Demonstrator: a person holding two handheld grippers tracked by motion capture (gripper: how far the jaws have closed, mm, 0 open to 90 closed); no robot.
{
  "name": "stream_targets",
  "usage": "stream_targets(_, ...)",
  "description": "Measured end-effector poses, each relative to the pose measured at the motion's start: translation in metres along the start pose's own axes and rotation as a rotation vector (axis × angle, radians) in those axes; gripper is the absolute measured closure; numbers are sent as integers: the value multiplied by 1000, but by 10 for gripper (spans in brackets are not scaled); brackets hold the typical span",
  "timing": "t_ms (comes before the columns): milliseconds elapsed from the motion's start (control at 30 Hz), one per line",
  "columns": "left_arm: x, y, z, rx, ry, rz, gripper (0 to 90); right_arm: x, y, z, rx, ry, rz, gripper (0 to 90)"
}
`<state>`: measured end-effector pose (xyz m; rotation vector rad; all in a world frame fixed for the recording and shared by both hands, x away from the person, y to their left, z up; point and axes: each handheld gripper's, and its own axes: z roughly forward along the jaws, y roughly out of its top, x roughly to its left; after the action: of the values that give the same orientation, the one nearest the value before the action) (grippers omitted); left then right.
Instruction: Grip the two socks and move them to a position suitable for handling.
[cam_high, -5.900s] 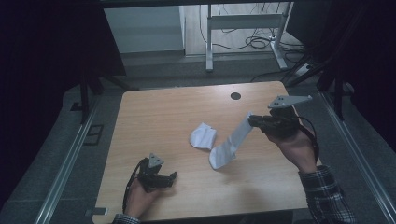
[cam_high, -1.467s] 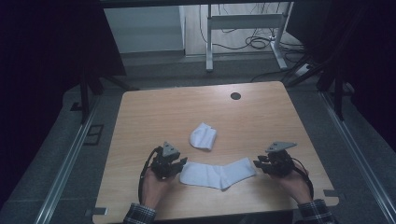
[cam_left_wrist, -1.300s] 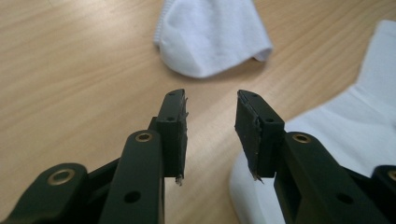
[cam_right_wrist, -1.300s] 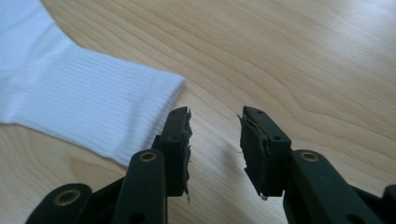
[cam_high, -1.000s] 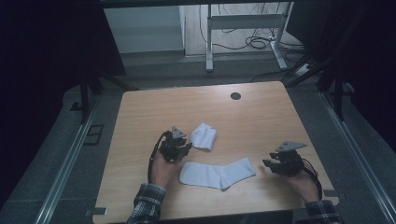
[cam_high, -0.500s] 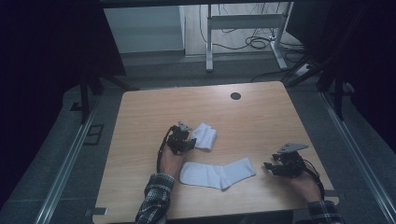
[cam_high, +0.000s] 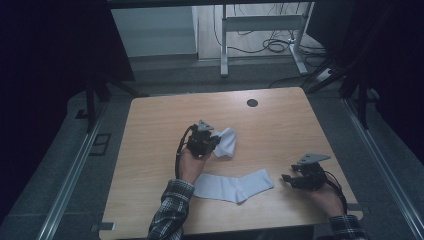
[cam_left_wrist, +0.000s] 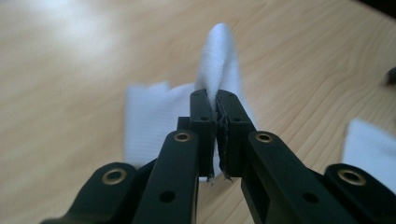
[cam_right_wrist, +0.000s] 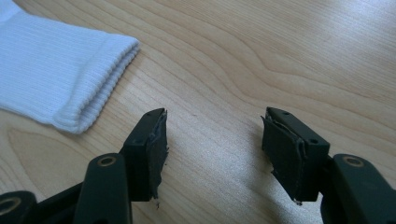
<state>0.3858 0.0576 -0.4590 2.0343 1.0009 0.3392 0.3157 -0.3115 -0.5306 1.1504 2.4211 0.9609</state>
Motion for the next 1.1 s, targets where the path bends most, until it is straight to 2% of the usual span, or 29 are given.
stream_targets(67,-7,13,-2,-21,-9,13,858,0,0,0,0,1,1,390)
stream_targets(100,-7,13,-2,-21,-9,13,858,0,0,0,0,1,1,390)
stream_targets(133,-16,27,-5,-38,-18,37,858,0,0,0,-4,4,1,388)
stream_targets(167,-16,27,-5,-38,-18,37,858,0,0,0,-4,4,1,388)
stream_targets(200,-26,40,-9,-64,-23,53,857,0,-1,0,-6,6,3,387)
stream_targets(333,-47,68,-24,-131,-35,91,858,0,-1,0,-8,6,3,384)
stream_targets(367,-47,68,-24,-131,-35,91,859,0,-1,0,-8,6,3,384)
stream_targets(433,-59,88,-44,-184,-22,127,860,0,-1,0,-8,6,0,381)
stream_targets(500,-62,96,-57,-215,-14,140,860,0,-1,0,-8,4,-1,380)
stream_targets(533,-62,96,-57,-215,-14,140,860,0,-1,0,-8,4,-1,380)
stream_targets(567,-62,100,-67,-228,-2,156,860,1,-1,0,-8,3,-2,380)
stream_targets(600,-60,101,-75,-238,13,153,860,1,-1,0,-7,0,-5,379)
stream_targets(667,-54,96,-78,-216,46,153,860,1,-1,0,-4,1,-3,379)
stream_targets(733,-46,86,-72,-183,67,139,860,1,-1,0,-2,-3,-5,379)
stream_targets(933,-7,32,-36,-54,108,37,859,2,-1,1,-6,-2,0,379)
stream_targets(1000,2,17,-28,-22,124,15,859,1,-1,1,-10,0,1,379)
stream_targets(1033,2,17,-28,-22,124,15,858,1,-1,1,-10,0,1,379)
stream_targets(1067,11,1,-21,7,144,-5,857,1,-1,1,-11,1,1,379)
stream_targets(1100,16,-7,-18,20,154,-12,857,1,-1,1,-11,1,1,378)
